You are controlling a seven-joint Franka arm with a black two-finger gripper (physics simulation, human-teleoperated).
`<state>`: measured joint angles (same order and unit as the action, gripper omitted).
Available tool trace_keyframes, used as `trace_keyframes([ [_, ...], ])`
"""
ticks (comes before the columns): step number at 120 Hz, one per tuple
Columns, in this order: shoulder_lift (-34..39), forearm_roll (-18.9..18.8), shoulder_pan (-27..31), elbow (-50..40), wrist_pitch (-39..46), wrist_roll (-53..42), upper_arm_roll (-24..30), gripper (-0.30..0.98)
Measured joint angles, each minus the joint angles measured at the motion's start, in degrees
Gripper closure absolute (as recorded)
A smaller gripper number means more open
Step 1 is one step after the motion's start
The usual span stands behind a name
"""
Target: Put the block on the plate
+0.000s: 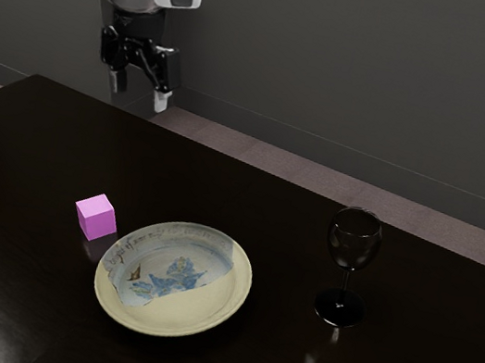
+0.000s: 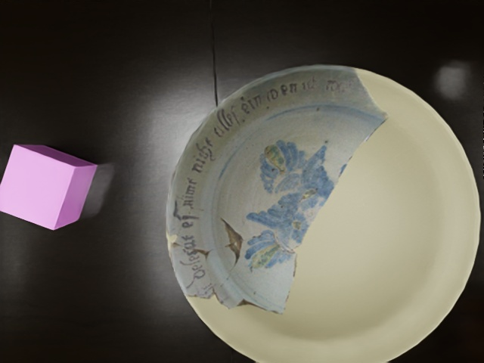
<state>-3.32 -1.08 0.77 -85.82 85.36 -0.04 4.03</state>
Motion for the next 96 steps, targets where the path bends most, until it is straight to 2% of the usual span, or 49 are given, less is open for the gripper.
trace_keyframes([
  [22, -0.2, -1.7, -2.5, -0.6, 0.8, 1.1, -1.3, 0.00],
  [34, -0.3, -2.5, -4.8, -5.0, 1.8, 0.2, -6.6, 0.00],
  [58, -0.9, -3.0, 0.8, -15.3, 10.6, -6.5, -13.4, 0.00],
  [84, -9.1, -3.0, -0.8, -15.1, 22.2, -15.5, -16.5, 0.00],
  [96, -14.0, -1.6, -0.5, -13.0, 25.3, -19.6, -18.2, 0.00],
])
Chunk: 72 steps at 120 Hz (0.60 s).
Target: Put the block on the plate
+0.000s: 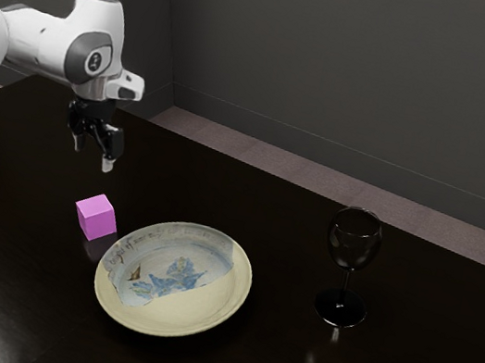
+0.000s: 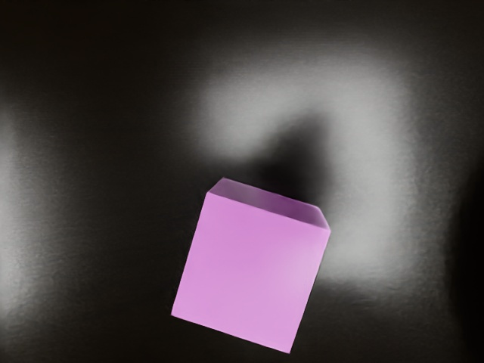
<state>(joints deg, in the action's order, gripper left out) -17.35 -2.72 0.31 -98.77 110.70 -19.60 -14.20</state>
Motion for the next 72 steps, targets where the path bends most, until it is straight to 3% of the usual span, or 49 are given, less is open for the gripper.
trace_keyframes([
  [30, -4.9, 1.6, 0.1, -1.5, 6.3, -8.6, 0.4, 0.00],
  [72, -3.2, 2.4, 1.1, -9.1, 12.3, -16.4, 0.0, 0.00],
])
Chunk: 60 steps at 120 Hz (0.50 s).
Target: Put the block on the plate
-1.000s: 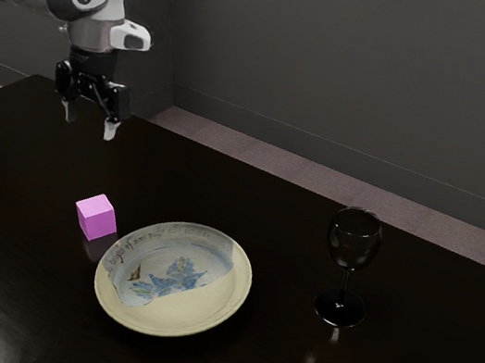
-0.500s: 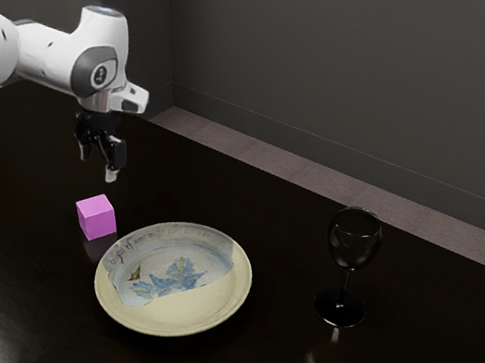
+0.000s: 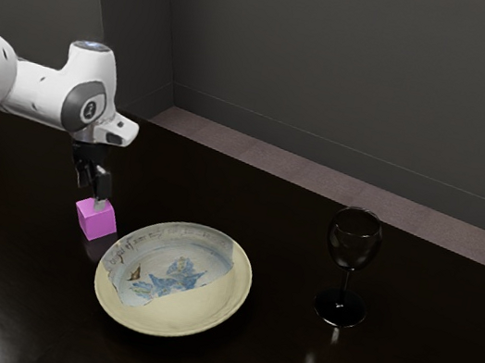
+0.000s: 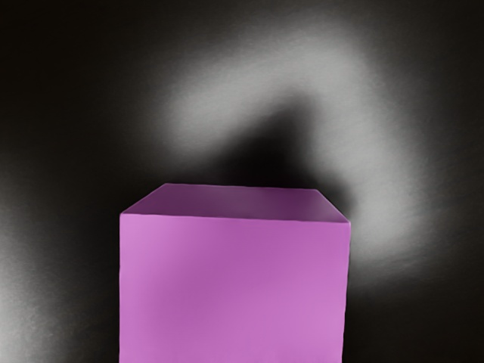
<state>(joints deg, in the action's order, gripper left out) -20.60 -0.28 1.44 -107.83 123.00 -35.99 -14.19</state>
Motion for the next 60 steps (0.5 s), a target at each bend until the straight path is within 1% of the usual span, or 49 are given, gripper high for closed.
trace_keyframes([
  [28, -0.4, 1.0, 0.4, -2.5, 2.6, -3.2, 0.0, 0.00],
  [60, -1.6, 1.5, 1.1, -3.1, 4.5, -5.6, -0.1, 0.00],
])
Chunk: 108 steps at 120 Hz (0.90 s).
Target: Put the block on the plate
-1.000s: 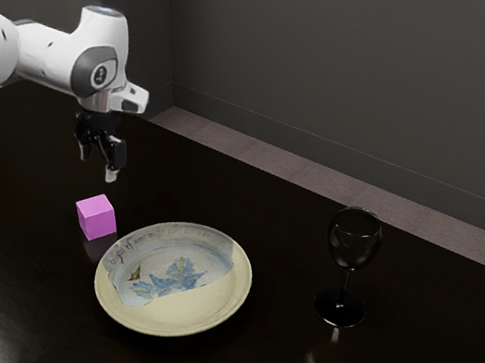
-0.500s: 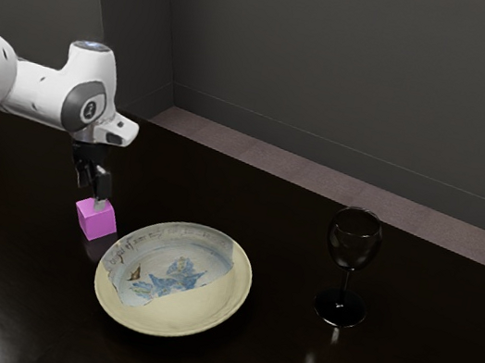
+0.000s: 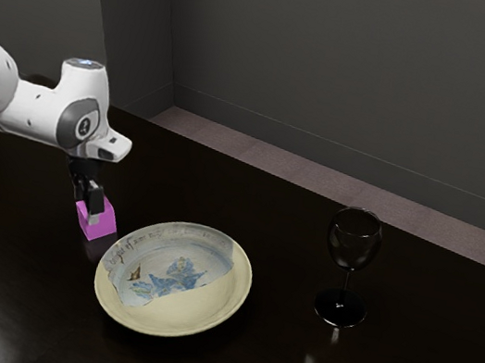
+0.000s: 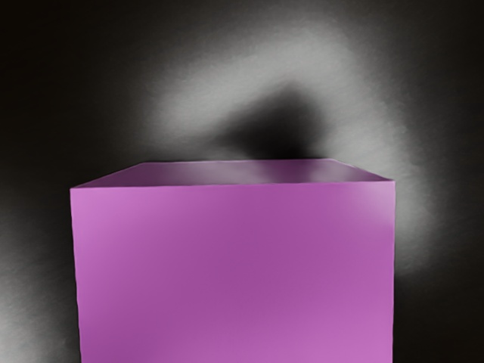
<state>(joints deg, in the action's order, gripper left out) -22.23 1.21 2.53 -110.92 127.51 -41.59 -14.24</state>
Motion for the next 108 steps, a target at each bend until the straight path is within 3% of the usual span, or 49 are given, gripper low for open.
trace_keyframes([
  [44, -0.9, 1.1, 0.0, -0.1, 0.9, -1.9, 0.0, 0.28],
  [74, 3.0, 0.6, -0.2, 0.6, -0.1, -2.3, -0.7, 0.37],
  [108, 6.3, 1.8, -1.9, 8.2, -8.5, -1.5, 1.2, 0.39],
])
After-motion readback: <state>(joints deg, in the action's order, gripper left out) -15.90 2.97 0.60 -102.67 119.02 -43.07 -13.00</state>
